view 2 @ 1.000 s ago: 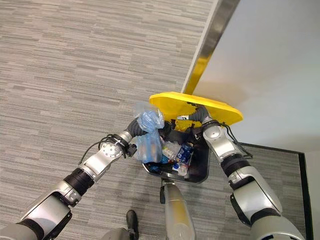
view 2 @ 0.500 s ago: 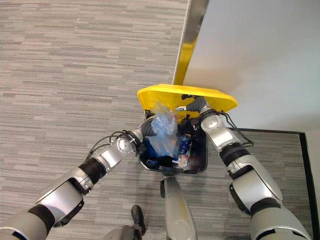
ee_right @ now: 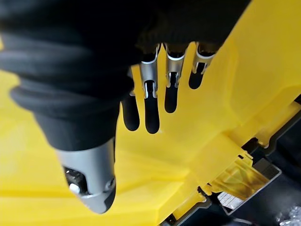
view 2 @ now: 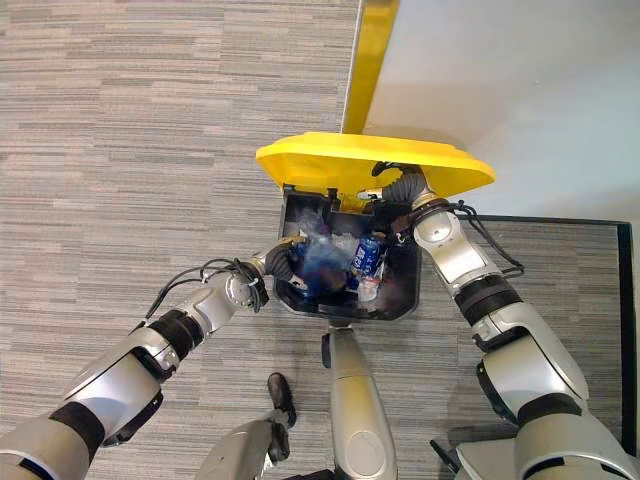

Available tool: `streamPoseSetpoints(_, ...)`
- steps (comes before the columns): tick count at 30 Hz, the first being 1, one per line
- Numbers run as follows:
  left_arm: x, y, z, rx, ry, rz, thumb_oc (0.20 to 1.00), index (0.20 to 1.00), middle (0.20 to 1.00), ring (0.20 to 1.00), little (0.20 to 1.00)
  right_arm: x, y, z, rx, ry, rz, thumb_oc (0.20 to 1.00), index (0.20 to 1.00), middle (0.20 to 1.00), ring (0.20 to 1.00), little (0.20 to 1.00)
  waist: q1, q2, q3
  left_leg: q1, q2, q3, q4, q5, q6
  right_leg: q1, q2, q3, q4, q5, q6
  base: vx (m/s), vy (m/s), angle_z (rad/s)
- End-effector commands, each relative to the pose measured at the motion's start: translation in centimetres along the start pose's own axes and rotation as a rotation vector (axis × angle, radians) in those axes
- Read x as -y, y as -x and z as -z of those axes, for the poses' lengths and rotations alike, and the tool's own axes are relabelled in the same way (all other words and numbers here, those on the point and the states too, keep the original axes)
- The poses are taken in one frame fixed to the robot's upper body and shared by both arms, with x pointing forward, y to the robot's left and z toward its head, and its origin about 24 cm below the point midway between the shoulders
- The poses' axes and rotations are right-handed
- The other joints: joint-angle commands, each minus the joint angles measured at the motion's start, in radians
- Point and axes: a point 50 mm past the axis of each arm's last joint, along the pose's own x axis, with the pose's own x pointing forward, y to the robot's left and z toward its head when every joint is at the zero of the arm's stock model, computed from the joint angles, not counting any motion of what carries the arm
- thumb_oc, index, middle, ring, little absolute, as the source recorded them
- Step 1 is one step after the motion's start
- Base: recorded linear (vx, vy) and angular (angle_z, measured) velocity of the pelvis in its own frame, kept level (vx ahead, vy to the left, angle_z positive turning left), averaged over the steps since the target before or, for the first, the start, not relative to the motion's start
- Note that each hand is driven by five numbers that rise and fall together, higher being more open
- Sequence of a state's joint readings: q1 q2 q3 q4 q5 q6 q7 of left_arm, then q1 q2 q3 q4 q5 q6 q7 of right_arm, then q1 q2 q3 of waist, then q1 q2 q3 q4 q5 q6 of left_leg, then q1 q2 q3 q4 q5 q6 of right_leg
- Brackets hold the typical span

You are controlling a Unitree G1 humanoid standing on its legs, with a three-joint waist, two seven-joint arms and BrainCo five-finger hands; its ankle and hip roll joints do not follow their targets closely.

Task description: Gather garbage on tea table into small bin, then transfer packed bag to large trash can.

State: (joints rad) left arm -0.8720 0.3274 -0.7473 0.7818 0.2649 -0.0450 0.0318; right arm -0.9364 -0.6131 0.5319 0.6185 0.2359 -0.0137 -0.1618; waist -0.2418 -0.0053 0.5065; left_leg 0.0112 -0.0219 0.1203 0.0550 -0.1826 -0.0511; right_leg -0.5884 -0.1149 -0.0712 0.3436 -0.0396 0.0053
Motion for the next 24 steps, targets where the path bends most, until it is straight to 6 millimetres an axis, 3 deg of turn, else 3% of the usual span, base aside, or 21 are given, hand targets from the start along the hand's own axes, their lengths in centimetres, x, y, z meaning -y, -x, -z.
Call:
streamPoseSetpoints(1, 1.1, 0.7, -0.7, 0.083, 0.004, 0.015, 1.000, 1.000, 1.000, 1.000, 1.000, -0.2, -0.1, -2.3, 0.129, -0.057, 0.010, 1.000, 1.000, 1.000, 1.000, 1.000, 0.003, -0.005, -0.085, 0.074, -0.068, 0.000, 0.179, -0.270, 0.053, -0.061, -0.061, -0.090, -0.270, 0.315, 0.181, 0.00, 0.000, 0.00)
streamPoseSetpoints(3, 1.2, 1.1, -0.3, 0.080, 0.025, 0.012, 1.000, 1.000, 1.000, 1.000, 1.000, -0.5, 0.3, -1.8, 0.121, -0.060, -0.003, 1.000, 1.000, 1.000, 1.000, 1.000, 0.003, -0.006, -0.092, 0.075, -0.063, 0.000, 0.191, -0.273, 0.051, -0.052, -0.062, -0.089, -0.274, 0.314, 0.180, -0.02, -0.018, 0.02)
streamPoseSetpoints(7, 2.2, 4.0, 3.2, 0.007, 0.210, -0.023, 1.000, 1.000, 1.000, 1.000, 1.000, -1.1, 3.6, 2.8, 0.013, -0.079, -0.022, 1.000, 1.000, 1.000, 1.000, 1.000, 0.017, -0.032, -0.128, 0.082, -0.023, -0.005, 0.272, -0.299, 0.031, 0.020, -0.080, -0.091, -0.297, 0.311, 0.174, -0.04, -0.074, 0.27)
streamPoseSetpoints(8, 2.2, 4.0, 3.2, 0.005, 0.209, -0.022, 1.000, 1.000, 1.000, 1.000, 1.000, -1.2, 3.6, 2.8, 0.013, -0.080, -0.022, 1.000, 1.000, 1.000, 1.000, 1.000, 0.014, -0.038, -0.130, 0.080, -0.028, -0.008, 0.271, -0.295, 0.031, 0.019, -0.085, -0.090, -0.299, 0.314, 0.174, -0.05, -0.055, 0.42)
streamPoseSetpoints(9, 3.0, 6.0, 5.5, -0.065, 0.352, -0.065, 1.000, 1.000, 1.000, 1.000, 1.000, -1.4, 5.2, 4.8, -0.044, -0.100, -0.018, 1.000, 1.000, 1.000, 1.000, 1.000, 0.030, -0.047, -0.147, 0.096, -0.014, -0.012, 0.295, -0.311, 0.028, 0.046, -0.082, -0.093, -0.306, 0.314, 0.175, -0.04, -0.040, 0.40)
streamPoseSetpoints(11, 4.2, 8.6, 8.2, -0.175, 0.485, -0.117, 1.000, 1.000, 1.000, 1.000, 1.000, -2.0, 7.2, 6.7, -0.099, -0.136, -0.021, 1.000, 1.000, 1.000, 1.000, 1.000, 0.051, -0.070, -0.163, 0.110, -0.013, -0.015, 0.318, -0.320, 0.031, 0.084, -0.083, -0.100, -0.323, 0.317, 0.176, -0.06, -0.027, 0.18)
streamPoseSetpoints(12, 4.2, 8.6, 8.3, -0.176, 0.484, -0.116, 1.000, 1.000, 1.000, 1.000, 1.000, -2.1, 7.2, 6.7, -0.100, -0.137, -0.022, 1.000, 1.000, 1.000, 1.000, 1.000, 0.049, -0.076, -0.165, 0.109, -0.020, -0.017, 0.316, -0.316, 0.032, 0.083, -0.089, -0.098, -0.324, 0.319, 0.176, -0.09, -0.019, 0.03)
streamPoseSetpoints(13, 5.1, 11.2, 10.6, -0.274, 0.542, -0.147, 1.000, 1.000, 1.000, 1.000, 1.000, -2.9, 9.2, 8.1, -0.142, -0.175, -0.035, 1.000, 1.000, 1.000, 1.000, 1.000, 0.072, -0.100, -0.170, 0.106, -0.034, -0.028, 0.351, -0.321, 0.044, 0.126, -0.087, -0.103, -0.349, 0.317, 0.180, -0.10, 0.008, -0.01)
streamPoseSetpoints(14, 5.4, 12.3, 11.7, -0.324, 0.557, -0.163, 1.000, 1.000, 1.000, 1.000, 1.000, -3.1, 10.0, 8.7, -0.163, -0.185, -0.035, 1.000, 1.000, 1.000, 1.000, 1.000, 0.083, -0.100, -0.171, 0.108, -0.033, -0.025, 0.358, -0.325, 0.047, 0.141, -0.078, -0.112, -0.361, 0.308, 0.183, -0.15, 0.032, -0.04)
streamPoseSetpoints(16, 6.4, 15.4, 13.8, -0.435, 0.601, -0.196, 1.000, 1.000, 1.000, 1.000, 1.000, -3.6, 11.8, 9.9, -0.209, -0.201, -0.042, 1.000, 1.000, 1.000, 1.000, 1.000, 0.106, -0.109, -0.180, 0.105, -0.049, -0.027, 0.343, -0.302, 0.062, 0.157, -0.072, -0.130, -0.373, 0.279, 0.188, -0.13, 0.060, -0.14)
streamPoseSetpoints(17, 6.4, 15.4, 13.8, -0.436, 0.601, -0.196, 1.000, 1.000, 1.000, 1.000, 1.000, -3.7, 11.8, 9.9, -0.210, -0.202, -0.043, 1.000, 1.000, 1.000, 1.000, 1.000, 0.103, -0.116, -0.182, 0.104, -0.055, -0.029, 0.339, -0.297, 0.063, 0.155, -0.079, -0.128, -0.373, 0.281, 0.188, -0.13, 0.108, -0.17)
streamPoseSetpoints(18, 7.5, 17.7, 15.2, -0.528, 0.652, -0.228, 1.000, 1.000, 1.000, 1.000, 1.000, -4.4, 13.5, 11.3, -0.270, -0.192, -0.071, 1.000, 1.000, 1.000, 1.000, 1.000, 0.110, -0.109, -0.183, 0.110, -0.058, -0.017, 0.313, -0.264, 0.074, 0.153, -0.072, -0.136, -0.342, 0.266, 0.199, -0.14, 0.101, -0.16)
streamPoseSetpoints(20, 7.8, 18.3, 15.5, -0.550, 0.678, -0.245, 1.000, 1.000, 1.000, 1.000, 1.000, -4.8, 14.1, 11.5, -0.282, -0.189, -0.083, 1.000, 1.000, 1.000, 1.000, 1.000, 0.109, -0.113, -0.180, 0.107, -0.065, -0.018, 0.297, -0.241, 0.081, 0.144, -0.078, -0.133, -0.307, 0.258, 0.203, -0.19, 0.103, -0.24)
streamPoseSetpoints(21, 8.6, 19.4, 15.8, -0.590, 0.715, -0.260, 1.000, 1.000, 1.000, 1.000, 1.000, -5.1, 15.8, 12.8, -0.346, -0.182, -0.087, 1.000, 1.000, 1.000, 1.000, 1.000, 0.121, -0.100, -0.177, 0.085, -0.069, -0.013, 0.266, -0.193, 0.099, 0.157, -0.069, -0.130, -0.173, 0.205, 0.187, -0.29, 0.107, -0.29)
streamPoseSetpoints(24, 10.2, 21.3, 16.1, -0.650, 0.794, -0.281, 1.000, 1.000, 1.000, 1.000, 1.000, -6.0, 18.9, 14.9, -0.459, -0.191, -0.093, 1.000, 1.000, 1.000, 1.000, 1.000, 0.140, -0.071, -0.213, 0.052, -0.064, -0.010, 0.174, -0.117, 0.111, 0.197, -0.048, -0.094, 0.027, 0.116, 0.150, -0.20, 0.087, -0.25)
